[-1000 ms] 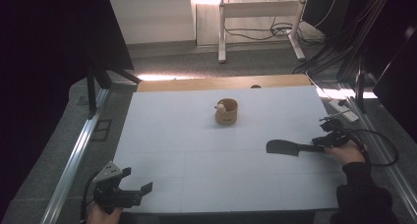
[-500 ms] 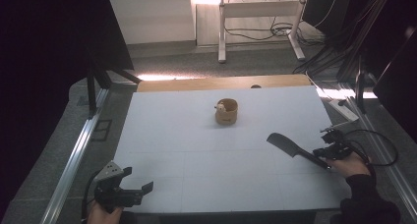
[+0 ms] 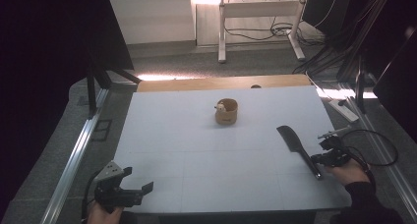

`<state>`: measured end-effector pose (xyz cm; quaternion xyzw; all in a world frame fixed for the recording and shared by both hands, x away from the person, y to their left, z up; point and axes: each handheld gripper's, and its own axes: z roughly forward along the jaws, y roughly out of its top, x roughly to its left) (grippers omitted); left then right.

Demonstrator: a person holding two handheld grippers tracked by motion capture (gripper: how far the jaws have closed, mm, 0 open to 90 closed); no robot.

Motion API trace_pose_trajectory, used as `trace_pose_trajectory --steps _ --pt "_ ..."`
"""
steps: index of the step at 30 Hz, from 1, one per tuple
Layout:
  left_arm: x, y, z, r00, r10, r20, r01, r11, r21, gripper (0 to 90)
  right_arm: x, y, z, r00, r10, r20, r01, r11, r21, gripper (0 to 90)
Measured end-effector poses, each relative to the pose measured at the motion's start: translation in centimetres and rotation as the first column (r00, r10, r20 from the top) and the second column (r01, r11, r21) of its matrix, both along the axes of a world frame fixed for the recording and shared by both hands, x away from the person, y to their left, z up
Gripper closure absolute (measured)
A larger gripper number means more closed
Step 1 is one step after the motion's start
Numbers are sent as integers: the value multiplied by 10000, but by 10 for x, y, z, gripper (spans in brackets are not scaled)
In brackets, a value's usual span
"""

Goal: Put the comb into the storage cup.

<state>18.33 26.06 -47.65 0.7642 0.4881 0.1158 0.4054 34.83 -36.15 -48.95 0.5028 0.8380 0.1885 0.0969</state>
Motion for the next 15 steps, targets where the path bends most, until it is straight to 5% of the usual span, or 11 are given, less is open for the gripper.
trace_pose_trajectory --steps 6,15 --pt "0 0 0 10000 10 -9 -10 10000 -2 17 -5 -2 12 9978 -378 538 361 9988 325 779" --pt "0 -2 0 9999 -139 -26 139 9998 158 17 -13 7 25 9915 -501 1204 448 9979 464 503"
